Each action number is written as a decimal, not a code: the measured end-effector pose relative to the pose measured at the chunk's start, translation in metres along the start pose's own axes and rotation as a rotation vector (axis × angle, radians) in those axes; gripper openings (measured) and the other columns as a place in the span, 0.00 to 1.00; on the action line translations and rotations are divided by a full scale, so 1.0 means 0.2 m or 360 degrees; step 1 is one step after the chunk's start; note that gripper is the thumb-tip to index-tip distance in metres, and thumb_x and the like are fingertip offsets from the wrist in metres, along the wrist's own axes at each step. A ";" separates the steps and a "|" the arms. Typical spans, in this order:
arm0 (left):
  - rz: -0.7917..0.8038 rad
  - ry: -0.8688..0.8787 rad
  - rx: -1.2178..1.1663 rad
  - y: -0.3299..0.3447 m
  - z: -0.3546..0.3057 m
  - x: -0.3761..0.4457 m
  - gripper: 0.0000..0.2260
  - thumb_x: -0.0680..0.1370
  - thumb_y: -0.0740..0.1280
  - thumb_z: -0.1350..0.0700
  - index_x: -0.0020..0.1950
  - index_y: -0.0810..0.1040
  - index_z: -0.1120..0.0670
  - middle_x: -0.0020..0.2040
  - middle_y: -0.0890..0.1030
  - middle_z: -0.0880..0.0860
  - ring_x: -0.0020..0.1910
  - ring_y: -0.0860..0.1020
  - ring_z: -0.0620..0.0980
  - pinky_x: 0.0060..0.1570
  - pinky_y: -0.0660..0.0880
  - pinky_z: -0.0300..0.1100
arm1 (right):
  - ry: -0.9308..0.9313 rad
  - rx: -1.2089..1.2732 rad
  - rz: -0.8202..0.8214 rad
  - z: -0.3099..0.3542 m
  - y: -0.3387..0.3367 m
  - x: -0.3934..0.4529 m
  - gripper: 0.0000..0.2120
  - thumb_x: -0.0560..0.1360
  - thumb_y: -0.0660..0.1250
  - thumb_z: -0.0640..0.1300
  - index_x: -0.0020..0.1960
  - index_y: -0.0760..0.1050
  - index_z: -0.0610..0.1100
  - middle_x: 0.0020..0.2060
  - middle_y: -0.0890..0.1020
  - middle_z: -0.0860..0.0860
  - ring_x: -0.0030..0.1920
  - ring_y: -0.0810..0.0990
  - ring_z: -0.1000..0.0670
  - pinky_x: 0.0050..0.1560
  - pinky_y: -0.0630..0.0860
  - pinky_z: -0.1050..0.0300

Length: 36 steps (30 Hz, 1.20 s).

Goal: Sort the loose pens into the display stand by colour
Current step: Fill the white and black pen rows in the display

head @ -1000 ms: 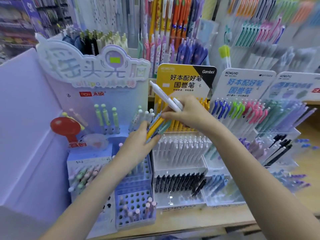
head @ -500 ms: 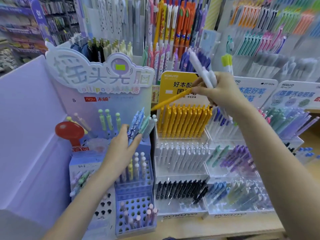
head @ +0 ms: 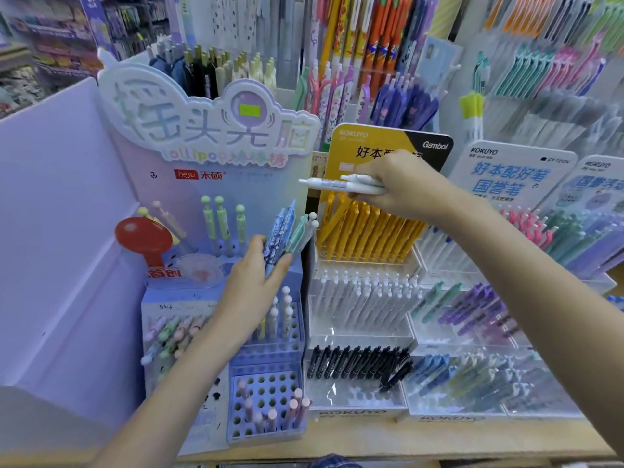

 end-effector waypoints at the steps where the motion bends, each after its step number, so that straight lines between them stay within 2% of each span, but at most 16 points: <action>1: -0.0001 -0.0003 0.0005 0.00 0.00 0.00 0.08 0.80 0.60 0.52 0.52 0.62 0.52 0.32 0.69 0.49 0.27 0.67 0.46 0.28 0.65 0.32 | -0.0017 -0.0042 0.0017 0.01 0.00 0.00 0.03 0.75 0.68 0.42 0.42 0.77 0.43 0.34 0.79 0.51 0.31 0.71 0.53 0.32 0.66 0.59; 4: 0.0014 0.0004 0.0007 0.01 -0.01 0.01 0.08 0.80 0.60 0.51 0.52 0.62 0.52 0.33 0.70 0.49 0.28 0.68 0.45 0.30 0.66 0.32 | -0.0049 -0.0185 0.0064 0.03 0.01 0.01 0.08 0.76 0.66 0.42 0.40 0.70 0.48 0.32 0.73 0.51 0.35 0.71 0.48 0.34 0.64 0.57; 9: 0.0014 0.0004 0.0013 0.01 -0.01 0.02 0.08 0.80 0.59 0.51 0.53 0.61 0.52 0.36 0.70 0.47 0.31 0.69 0.43 0.31 0.66 0.30 | -0.0075 -0.0316 0.0203 0.06 0.06 0.07 0.07 0.76 0.65 0.43 0.40 0.70 0.48 0.33 0.73 0.52 0.36 0.72 0.49 0.34 0.66 0.57; 13: -0.0022 0.0009 0.0012 0.00 -0.02 0.02 0.09 0.80 0.60 0.52 0.52 0.60 0.52 0.33 0.68 0.47 0.29 0.67 0.43 0.30 0.66 0.30 | 0.0001 -0.0102 0.0210 0.01 0.20 0.09 0.05 0.75 0.66 0.40 0.41 0.73 0.43 0.33 0.76 0.50 0.37 0.75 0.46 0.35 0.71 0.54; 14: -0.0028 0.0006 0.0014 0.00 -0.01 0.01 0.09 0.80 0.60 0.52 0.52 0.60 0.52 0.33 0.68 0.47 0.29 0.67 0.43 0.30 0.66 0.30 | 0.0041 -0.0009 0.0172 -0.01 0.21 0.08 0.03 0.74 0.67 0.40 0.43 0.74 0.41 0.34 0.77 0.49 0.36 0.75 0.46 0.35 0.70 0.55; 17: -0.0033 0.0004 0.0015 -0.01 0.00 0.01 0.09 0.80 0.60 0.52 0.52 0.61 0.52 0.34 0.69 0.46 0.29 0.67 0.42 0.30 0.66 0.30 | 0.0189 0.0264 0.0031 -0.07 0.20 0.06 0.08 0.73 0.70 0.43 0.48 0.76 0.40 0.33 0.74 0.51 0.32 0.70 0.53 0.31 0.62 0.66; 23: -0.0014 0.0020 0.0008 0.02 0.00 0.03 0.08 0.79 0.60 0.52 0.51 0.64 0.54 0.33 0.69 0.48 0.28 0.66 0.44 0.28 0.65 0.32 | 0.0361 0.0571 -0.0067 -0.11 0.20 0.08 0.06 0.72 0.71 0.41 0.48 0.81 0.41 0.36 0.78 0.49 0.30 0.71 0.57 0.28 0.66 0.70; 24: -0.0012 0.0022 0.0006 0.02 0.00 0.03 0.08 0.79 0.60 0.52 0.51 0.64 0.54 0.33 0.69 0.48 0.28 0.67 0.43 0.28 0.65 0.32 | 0.0384 0.0546 -0.0045 -0.12 0.21 0.09 0.06 0.72 0.71 0.41 0.48 0.81 0.40 0.37 0.79 0.48 0.31 0.72 0.56 0.29 0.66 0.69; 26: -0.0011 0.0024 -0.0006 0.02 0.00 0.03 0.07 0.79 0.60 0.52 0.51 0.64 0.53 0.33 0.69 0.47 0.28 0.67 0.43 0.28 0.65 0.31 | 0.0428 0.0423 0.0030 -0.12 0.22 0.12 0.09 0.72 0.71 0.43 0.49 0.80 0.39 0.39 0.80 0.46 0.34 0.75 0.52 0.34 0.70 0.61; 28: -0.0002 0.0011 -0.0017 0.03 0.01 0.02 0.07 0.80 0.60 0.52 0.51 0.63 0.53 0.32 0.68 0.48 0.27 0.67 0.44 0.27 0.65 0.31 | 0.0450 0.0285 0.0075 -0.10 0.23 0.15 0.10 0.72 0.71 0.44 0.50 0.79 0.39 0.39 0.80 0.46 0.37 0.76 0.49 0.35 0.70 0.57; 30: 0.0021 -0.0012 -0.0033 0.04 0.01 0.02 0.08 0.80 0.60 0.52 0.52 0.63 0.53 0.33 0.68 0.47 0.29 0.70 0.46 0.27 0.65 0.31 | 0.0464 0.0203 -0.0002 -0.09 0.22 0.13 0.10 0.72 0.71 0.45 0.49 0.78 0.38 0.35 0.77 0.48 0.34 0.73 0.50 0.32 0.69 0.57; 33: 0.0054 -0.0048 -0.0097 0.04 0.03 0.02 0.09 0.79 0.60 0.50 0.53 0.63 0.52 0.37 0.71 0.47 0.37 0.76 0.52 0.31 0.66 0.34 | 0.0554 0.0439 -0.0393 -0.09 0.17 0.02 0.10 0.72 0.71 0.45 0.45 0.78 0.37 0.30 0.75 0.51 0.28 0.69 0.55 0.30 0.66 0.63; 34: 0.0080 -0.0050 -0.0156 0.04 0.03 0.02 0.08 0.79 0.60 0.50 0.52 0.64 0.51 0.37 0.72 0.47 0.36 0.76 0.52 0.32 0.67 0.36 | 0.0591 0.0596 -0.0494 -0.10 0.17 -0.03 0.10 0.72 0.71 0.45 0.44 0.78 0.37 0.30 0.75 0.50 0.27 0.68 0.55 0.29 0.64 0.65; 36: 0.0158 -0.0040 -0.0362 0.07 0.01 0.02 0.04 0.79 0.61 0.51 0.49 0.67 0.48 0.36 0.72 0.46 0.33 0.73 0.45 0.33 0.68 0.39 | 0.0646 0.0806 -0.0579 -0.08 0.19 -0.11 0.13 0.72 0.72 0.46 0.44 0.79 0.35 0.31 0.78 0.42 0.28 0.68 0.52 0.30 0.64 0.61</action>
Point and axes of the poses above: each hand's wrist, its own x-axis towards the middle knuckle, its own y-axis out of the palm, z = x × y, the point moved 7 cm from there along x, towards the middle knuckle
